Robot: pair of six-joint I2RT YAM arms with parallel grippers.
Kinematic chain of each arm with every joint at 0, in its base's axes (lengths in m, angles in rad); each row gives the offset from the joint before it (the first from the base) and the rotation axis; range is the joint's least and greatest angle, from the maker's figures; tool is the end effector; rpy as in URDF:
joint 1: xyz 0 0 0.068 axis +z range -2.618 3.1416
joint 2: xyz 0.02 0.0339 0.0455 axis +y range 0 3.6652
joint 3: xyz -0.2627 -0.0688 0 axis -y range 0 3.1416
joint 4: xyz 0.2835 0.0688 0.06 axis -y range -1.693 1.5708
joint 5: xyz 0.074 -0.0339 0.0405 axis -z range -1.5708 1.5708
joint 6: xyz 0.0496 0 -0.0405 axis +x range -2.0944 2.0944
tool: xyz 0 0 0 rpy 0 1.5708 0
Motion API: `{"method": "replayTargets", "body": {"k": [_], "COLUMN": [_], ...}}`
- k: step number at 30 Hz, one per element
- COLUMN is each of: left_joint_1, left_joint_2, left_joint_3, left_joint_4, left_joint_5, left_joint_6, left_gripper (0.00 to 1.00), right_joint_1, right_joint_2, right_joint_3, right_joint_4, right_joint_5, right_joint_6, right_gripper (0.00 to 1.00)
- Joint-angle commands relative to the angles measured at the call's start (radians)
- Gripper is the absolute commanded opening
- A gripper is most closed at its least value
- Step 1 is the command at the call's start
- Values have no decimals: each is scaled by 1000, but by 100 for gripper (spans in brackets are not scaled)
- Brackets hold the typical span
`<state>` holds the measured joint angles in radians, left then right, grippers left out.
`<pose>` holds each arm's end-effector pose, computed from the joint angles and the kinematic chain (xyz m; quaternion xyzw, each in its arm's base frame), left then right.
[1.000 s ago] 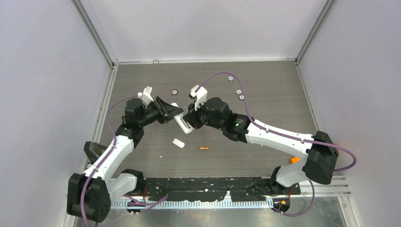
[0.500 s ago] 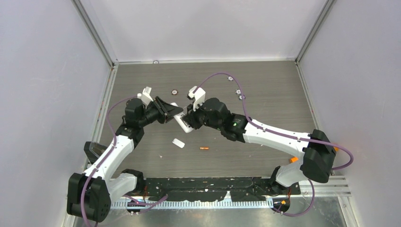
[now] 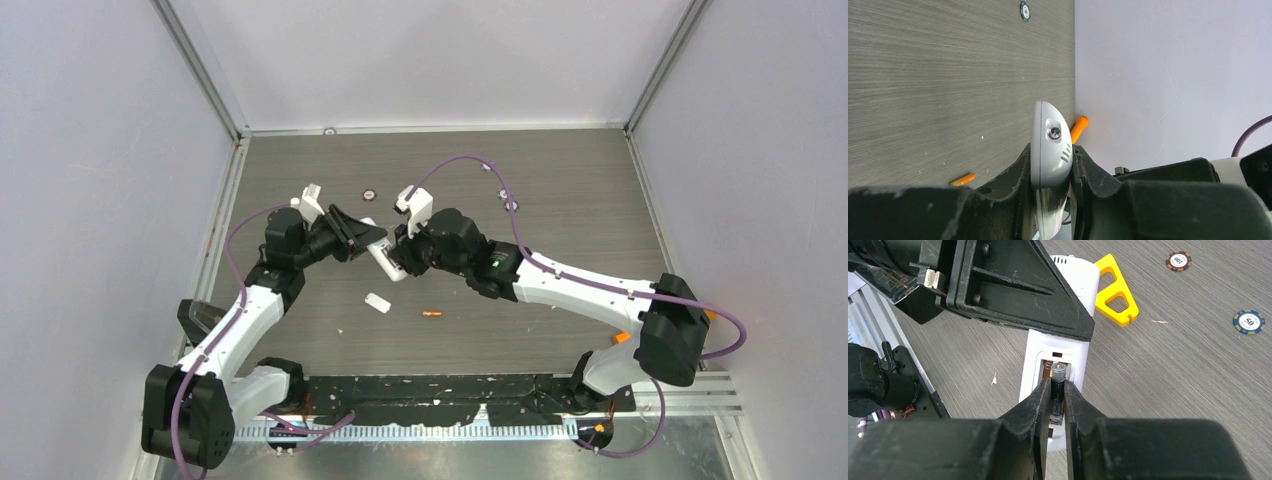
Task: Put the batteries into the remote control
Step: Load the battery into the remote control.
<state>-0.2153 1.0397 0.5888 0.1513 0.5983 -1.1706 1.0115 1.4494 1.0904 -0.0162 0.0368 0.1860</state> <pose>0.2657 -0.0867 0.2365 -0.1981 0.7633 -0.5449 0.2850 0.2083 0.3293 0.2856 -0.3220 0.7612 0.3046 0.4734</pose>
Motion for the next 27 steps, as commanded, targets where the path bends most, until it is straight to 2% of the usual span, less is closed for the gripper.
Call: {"method": "replayTargets", "body": {"k": [1,8,14,16,18,22,27], "left_joint_1": [0,0,-1,0,0,-1,-1], "left_joint_2": [-2,-6,-4,-3,-1,3,12], "left_joint_3": [57,56,49,48,49,53,54], "left_joint_4": [42,44,42,44,43,47,110], "left_joint_5": [18,17,13,12,11,11,26], "left_joint_6": [-5,0,7,9,12,18,12], "left_gripper": [0,0,0,0,0,0,0], "right_joint_1": [4,3,4,4,3,0,-30], "right_joint_2": [9,21,-5,-18,-38,-85,-123], "right_joint_3": [36,66,98,119,121,116,126], "right_joint_4": [-27,-47,-93,-111,-119,-121,-136], "right_joint_5": [-9,-55,-12,3,3,-15,-22], "right_joint_6": [-10,-9,10,24,40,79,188], "right_gripper": [21,27,37,43,56,73,86]}}
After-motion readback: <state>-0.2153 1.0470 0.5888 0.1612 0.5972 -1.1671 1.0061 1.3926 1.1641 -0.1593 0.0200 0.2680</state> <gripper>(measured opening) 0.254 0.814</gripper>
